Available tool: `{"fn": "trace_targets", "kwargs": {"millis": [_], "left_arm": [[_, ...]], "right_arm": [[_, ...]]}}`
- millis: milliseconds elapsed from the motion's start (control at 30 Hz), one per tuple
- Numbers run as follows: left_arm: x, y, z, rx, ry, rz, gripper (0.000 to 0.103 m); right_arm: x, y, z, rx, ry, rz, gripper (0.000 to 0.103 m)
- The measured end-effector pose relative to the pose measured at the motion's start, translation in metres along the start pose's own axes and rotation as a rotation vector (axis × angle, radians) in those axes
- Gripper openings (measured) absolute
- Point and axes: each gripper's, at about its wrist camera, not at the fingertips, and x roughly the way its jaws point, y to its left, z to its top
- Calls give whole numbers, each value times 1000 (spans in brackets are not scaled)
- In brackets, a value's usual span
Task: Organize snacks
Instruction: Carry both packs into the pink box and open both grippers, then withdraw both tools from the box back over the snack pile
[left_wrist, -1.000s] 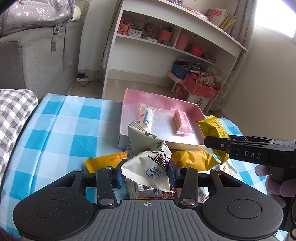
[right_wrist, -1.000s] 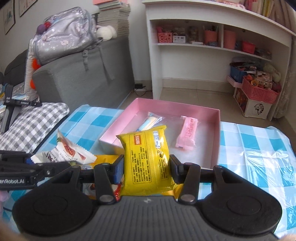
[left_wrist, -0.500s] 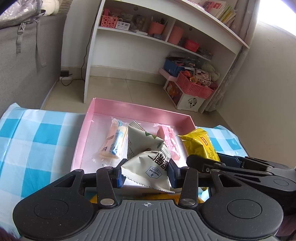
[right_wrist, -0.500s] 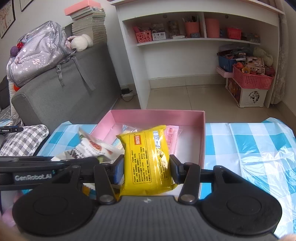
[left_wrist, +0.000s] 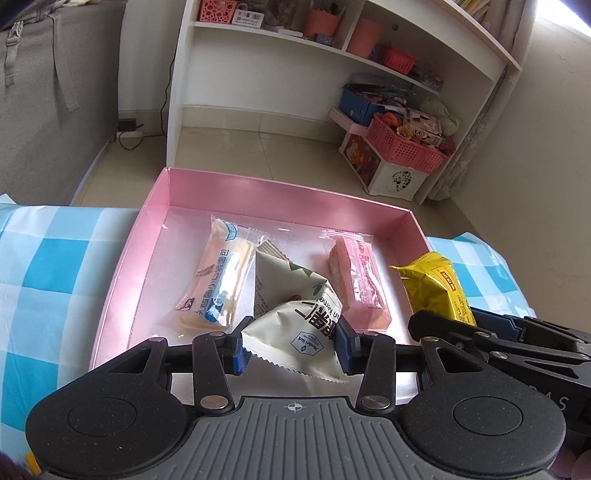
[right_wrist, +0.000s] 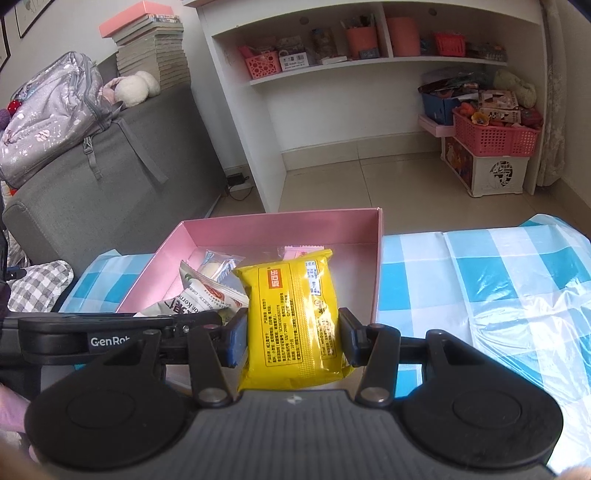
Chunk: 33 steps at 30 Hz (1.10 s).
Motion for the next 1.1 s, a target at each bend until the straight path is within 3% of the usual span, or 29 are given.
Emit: {"fn": "trace_targets", "kwargs": {"millis": [267,333,467,733,1100], "left_arm": [[1,2,4,24,11,7,48],[-4,4,3,17,-3,3,56],[-15,4,2,32,-13,-8,69],[-46,6,-6,59,-13,14,82],[-102,9,-31,51,-55,41,96]], "right_arm": [[4,-3,-1,3,6,-16,49],[2,-4,1,10,-4,-18,59],[-6,-3,4,17,-32,-13,68],[-23,2,5,21,-51,-12,86],[-56,22,-3,-17,-41,-26,98]]}}
